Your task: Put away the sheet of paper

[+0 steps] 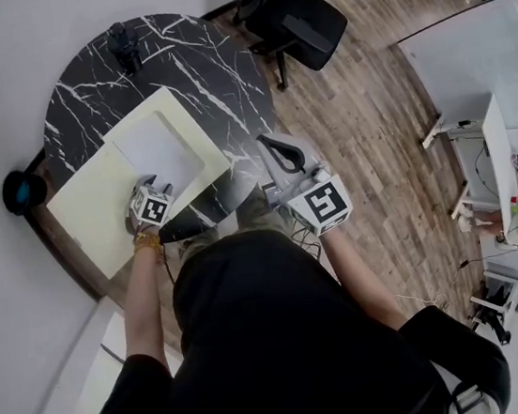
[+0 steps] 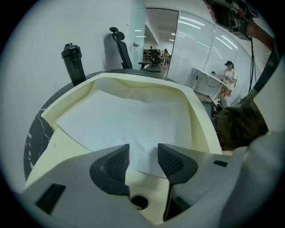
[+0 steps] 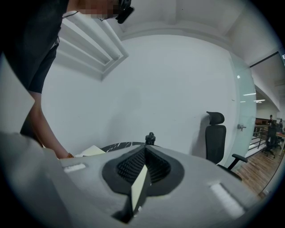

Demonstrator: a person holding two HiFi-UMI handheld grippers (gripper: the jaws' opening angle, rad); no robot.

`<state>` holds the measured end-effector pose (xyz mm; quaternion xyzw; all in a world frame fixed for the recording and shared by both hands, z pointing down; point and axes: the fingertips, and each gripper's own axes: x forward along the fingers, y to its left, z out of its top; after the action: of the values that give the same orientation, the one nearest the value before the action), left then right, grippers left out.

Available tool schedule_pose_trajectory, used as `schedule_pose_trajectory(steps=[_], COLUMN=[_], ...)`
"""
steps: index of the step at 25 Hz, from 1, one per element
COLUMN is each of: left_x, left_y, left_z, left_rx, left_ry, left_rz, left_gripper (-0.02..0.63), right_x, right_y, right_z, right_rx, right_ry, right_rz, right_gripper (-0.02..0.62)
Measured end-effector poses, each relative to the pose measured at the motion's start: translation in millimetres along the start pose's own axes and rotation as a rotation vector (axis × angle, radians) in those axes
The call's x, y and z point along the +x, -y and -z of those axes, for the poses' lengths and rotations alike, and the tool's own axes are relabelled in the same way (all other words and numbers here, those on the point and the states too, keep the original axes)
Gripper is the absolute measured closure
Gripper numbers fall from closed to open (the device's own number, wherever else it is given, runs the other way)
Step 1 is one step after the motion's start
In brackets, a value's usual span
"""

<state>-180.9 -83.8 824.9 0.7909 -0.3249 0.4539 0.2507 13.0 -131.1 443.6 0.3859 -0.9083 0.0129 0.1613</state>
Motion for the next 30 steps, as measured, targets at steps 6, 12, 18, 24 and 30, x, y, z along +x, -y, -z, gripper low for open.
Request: schedule_pose_trajectory(steps=[6, 12, 18, 24, 30], left_x=[2, -17, -49, -86, -123], left_y=[2, -3, -7, -3, -2], left_z=[-9, -16, -19, -40, -74], left_rx=[0.006, -0.013, -0.060, -0.086, -0.070], left_ry=[0.003, 0.055, 0.144, 0.281, 0.381], left_rz=[0.006, -0.022, -0.064, -0.111, -0.149], left_gripper=[0.394, 0.394, 0.394, 0.394, 0.396], right_x=[3, 8, 12, 17, 20], right_y=[-2, -2, -3, 2, -6], right_z=[-1, -2, -3, -7, -14], right_rx=[0.004, 0.008, -0.001, -0.020, -0.035], right_ry=[0.001, 0.007, 0.017, 0.038, 0.053], right_rz=[-0.005, -0.010, -0.019, -0.014, -0.029], right_gripper=[0.597, 0.597, 0.597, 0.597, 0.597])
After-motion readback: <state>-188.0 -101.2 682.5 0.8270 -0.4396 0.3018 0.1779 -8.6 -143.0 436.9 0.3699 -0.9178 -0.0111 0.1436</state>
